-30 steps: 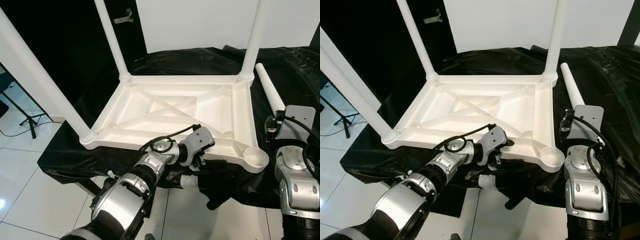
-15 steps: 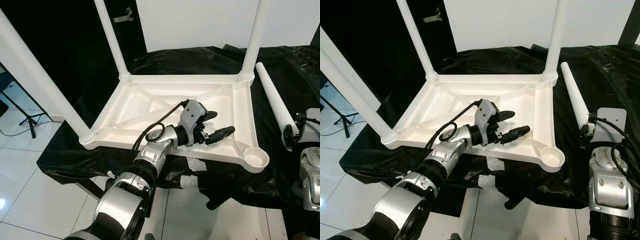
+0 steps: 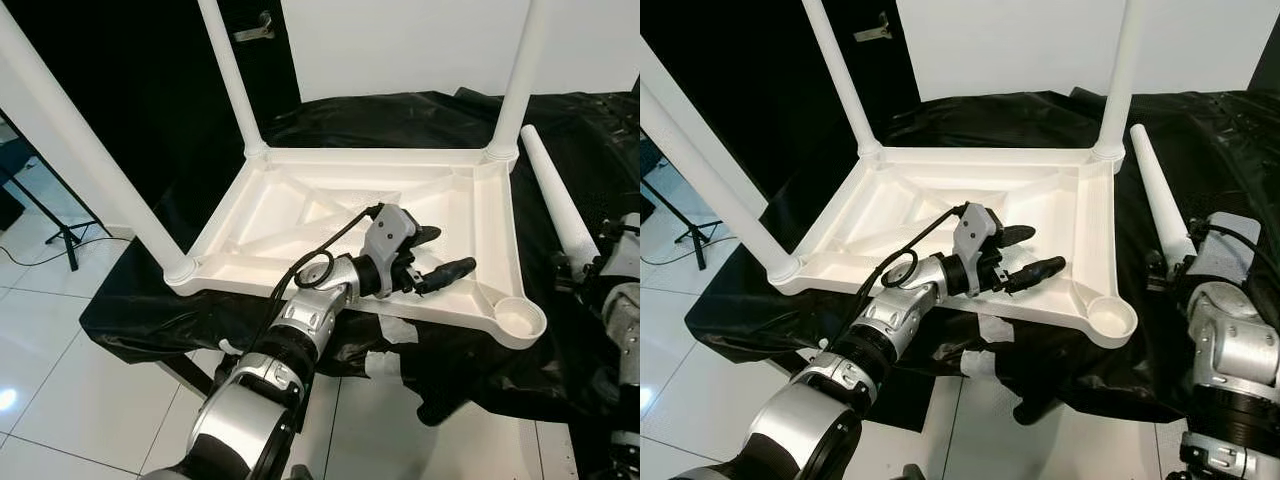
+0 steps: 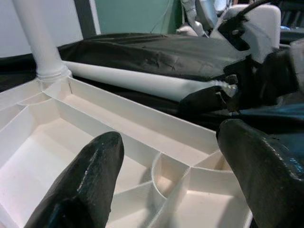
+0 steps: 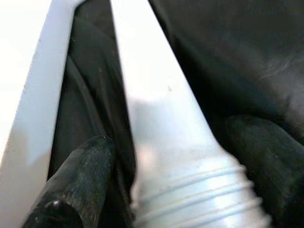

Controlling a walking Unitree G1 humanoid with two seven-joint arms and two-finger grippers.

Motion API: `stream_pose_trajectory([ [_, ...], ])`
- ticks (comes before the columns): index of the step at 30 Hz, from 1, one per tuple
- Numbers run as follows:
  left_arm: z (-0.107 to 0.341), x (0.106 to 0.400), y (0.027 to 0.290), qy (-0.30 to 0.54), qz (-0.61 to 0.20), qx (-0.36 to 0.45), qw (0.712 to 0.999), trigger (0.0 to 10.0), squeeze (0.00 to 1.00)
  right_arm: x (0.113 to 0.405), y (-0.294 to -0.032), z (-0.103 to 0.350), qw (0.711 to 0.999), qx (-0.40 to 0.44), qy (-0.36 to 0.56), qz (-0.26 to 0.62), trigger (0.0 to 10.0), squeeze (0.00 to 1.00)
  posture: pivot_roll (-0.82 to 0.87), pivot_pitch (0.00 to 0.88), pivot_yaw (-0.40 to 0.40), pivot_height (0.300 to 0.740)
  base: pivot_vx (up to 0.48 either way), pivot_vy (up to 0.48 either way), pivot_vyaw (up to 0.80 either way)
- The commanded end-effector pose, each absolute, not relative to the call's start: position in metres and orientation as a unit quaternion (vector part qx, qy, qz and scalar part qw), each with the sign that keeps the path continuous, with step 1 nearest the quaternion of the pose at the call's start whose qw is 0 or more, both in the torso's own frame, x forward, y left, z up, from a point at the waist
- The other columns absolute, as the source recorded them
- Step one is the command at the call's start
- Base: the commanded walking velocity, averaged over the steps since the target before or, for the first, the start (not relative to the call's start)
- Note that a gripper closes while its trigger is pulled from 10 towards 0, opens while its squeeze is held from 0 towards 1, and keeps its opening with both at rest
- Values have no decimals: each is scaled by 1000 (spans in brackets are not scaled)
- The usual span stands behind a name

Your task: Building children table

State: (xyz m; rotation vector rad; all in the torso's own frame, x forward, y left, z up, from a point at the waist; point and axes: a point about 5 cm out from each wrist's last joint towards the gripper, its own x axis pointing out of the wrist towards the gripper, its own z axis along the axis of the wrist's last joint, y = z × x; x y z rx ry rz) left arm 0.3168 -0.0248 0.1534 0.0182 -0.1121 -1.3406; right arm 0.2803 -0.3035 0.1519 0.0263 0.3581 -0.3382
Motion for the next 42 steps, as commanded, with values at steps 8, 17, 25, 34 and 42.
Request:
stream_pose_trajectory([
  [8, 145, 309, -26, -40, -636, 28, 770, 10000, 0, 278, -300, 120, 950, 94, 258, -148, 10000, 0, -10, 0, 111, 740, 0, 0, 0],
  [17, 143, 308, -27, -38, -634, 28, 772, 10000, 0, 278, -288, 128, 963, 16, 196, -182, 0, 0, -18, 0, 117, 740, 0, 0, 0],
  [25, 156, 312, -28, -58, -621, -32, 781, 10000, 0, 264, -270, 134, 948, -119, 127, -266, 0, 0, -34, 0, 120, 740, 0, 0, 0],
  [34, 171, 318, -25, -55, -612, -162, 772, 10000, 0, 242, -265, 160, 897, -247, 12, -367, 0, 0, -44, 0, 119, 740, 0, 0, 0],
  [42, 169, 320, -23, -42, -602, -194, 773, 10000, 0, 233, -260, 193, 844, -353, -103, -390, 0, 0, -45, 0, 116, 740, 0, 0, 0],
])
